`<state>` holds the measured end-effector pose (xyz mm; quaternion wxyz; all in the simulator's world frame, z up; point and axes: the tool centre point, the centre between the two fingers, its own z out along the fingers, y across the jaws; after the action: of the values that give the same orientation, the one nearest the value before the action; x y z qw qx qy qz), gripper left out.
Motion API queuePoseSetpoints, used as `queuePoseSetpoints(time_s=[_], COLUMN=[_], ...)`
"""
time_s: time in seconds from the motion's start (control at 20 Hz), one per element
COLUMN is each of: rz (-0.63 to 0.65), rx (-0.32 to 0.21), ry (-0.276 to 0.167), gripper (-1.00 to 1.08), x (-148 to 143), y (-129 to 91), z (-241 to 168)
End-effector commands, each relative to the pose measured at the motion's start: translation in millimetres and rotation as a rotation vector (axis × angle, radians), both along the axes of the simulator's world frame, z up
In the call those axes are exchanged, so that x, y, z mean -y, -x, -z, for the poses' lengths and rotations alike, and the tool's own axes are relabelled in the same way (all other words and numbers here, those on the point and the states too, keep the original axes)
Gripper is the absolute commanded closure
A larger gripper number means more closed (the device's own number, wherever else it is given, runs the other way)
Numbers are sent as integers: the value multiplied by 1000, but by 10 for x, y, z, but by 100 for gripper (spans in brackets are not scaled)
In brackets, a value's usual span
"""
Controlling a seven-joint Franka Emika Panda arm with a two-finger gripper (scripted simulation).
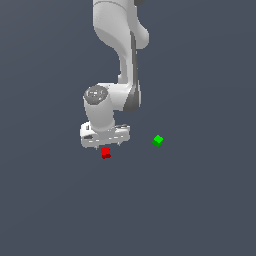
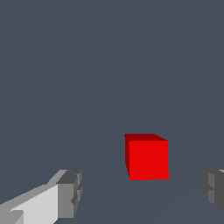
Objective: Stack the red cube on top of the green cube.
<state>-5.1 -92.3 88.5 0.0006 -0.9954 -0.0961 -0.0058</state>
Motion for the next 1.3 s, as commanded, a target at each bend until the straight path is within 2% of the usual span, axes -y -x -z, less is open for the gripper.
queuePoseSetpoints(time_s=[0.0, 0.55, 1.25], rz=[-13, -20, -22], rx=[-6, -12, -12], ry=[1, 2, 2], gripper=[-92, -92, -92], x=[94, 182, 184], y=[4, 4, -2], z=[99, 214, 684])
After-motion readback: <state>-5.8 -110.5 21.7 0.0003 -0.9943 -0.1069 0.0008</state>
